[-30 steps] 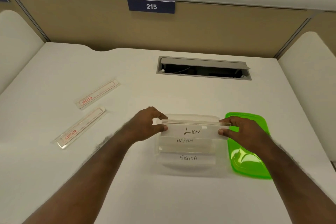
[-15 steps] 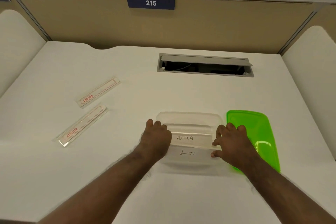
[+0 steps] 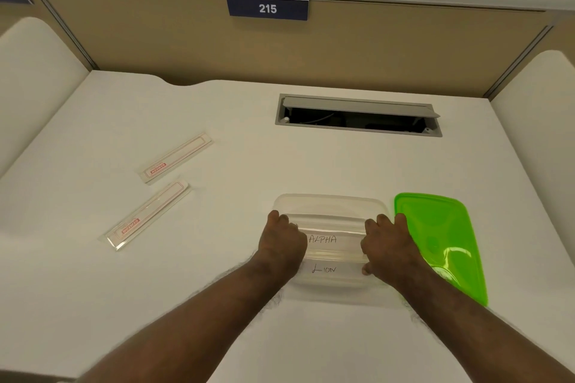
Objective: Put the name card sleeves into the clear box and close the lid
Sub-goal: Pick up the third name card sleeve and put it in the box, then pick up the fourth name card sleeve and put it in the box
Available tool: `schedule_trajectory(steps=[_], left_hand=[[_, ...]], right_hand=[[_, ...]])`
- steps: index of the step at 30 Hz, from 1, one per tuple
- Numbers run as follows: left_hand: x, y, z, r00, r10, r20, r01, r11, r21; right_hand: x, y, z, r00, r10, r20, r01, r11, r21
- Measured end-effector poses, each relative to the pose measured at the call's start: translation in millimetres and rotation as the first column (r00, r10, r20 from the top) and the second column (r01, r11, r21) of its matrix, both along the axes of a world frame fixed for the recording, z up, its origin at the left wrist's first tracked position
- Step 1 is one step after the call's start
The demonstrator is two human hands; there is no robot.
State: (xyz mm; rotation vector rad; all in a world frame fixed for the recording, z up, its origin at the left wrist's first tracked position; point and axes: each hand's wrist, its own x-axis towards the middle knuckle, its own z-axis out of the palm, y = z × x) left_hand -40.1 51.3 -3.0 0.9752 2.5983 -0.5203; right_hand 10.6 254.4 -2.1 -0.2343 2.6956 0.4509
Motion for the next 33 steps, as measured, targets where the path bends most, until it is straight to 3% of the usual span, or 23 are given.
schedule_trajectory(steps=[5, 9, 13, 17, 23, 28, 33], left_hand=[[-4, -9, 7, 0.984, 0.158, -0.08, -0.135, 0.962, 0.236], [-20, -31, 11, 0.929, 0.325, -0.177, -0.19, 0.83, 0.524], [-35, -66, 13, 0.828, 0.51, -0.233, -0.257, 0.715, 0.65], [-46, -108, 12, 0.691, 0.685, -0.231, -0.378, 0.615, 0.692], [-55, -175, -4, 0.54, 0.815, -0.212, -0.504, 0.514, 0.694], [-52, -228, -23, 0.465, 0.868, -0.171, -0.606, 0.453, 0.654], [-51, -273, -39, 0.44, 0.886, -0.144, -0.699, 0.438, 0.565]], right_hand=[[-1, 3, 2, 0.99, -0.089, -0.108, 0.073, 0.987, -0.144], [-9, 4, 7, 0.957, -0.16, -0.241, 0.1, 0.964, -0.245], [-22, -5, 17, 0.917, -0.222, -0.332, 0.09, 0.925, -0.37], [-42, -35, 25, 0.91, -0.242, -0.337, 0.043, 0.863, -0.503], [-85, -106, 36, 0.928, -0.186, -0.322, -0.059, 0.78, -0.623], [-117, -171, 32, 0.944, -0.091, -0.318, -0.143, 0.755, -0.64], [-143, -223, 5, 0.973, 0.035, -0.226, -0.161, 0.809, -0.566]])
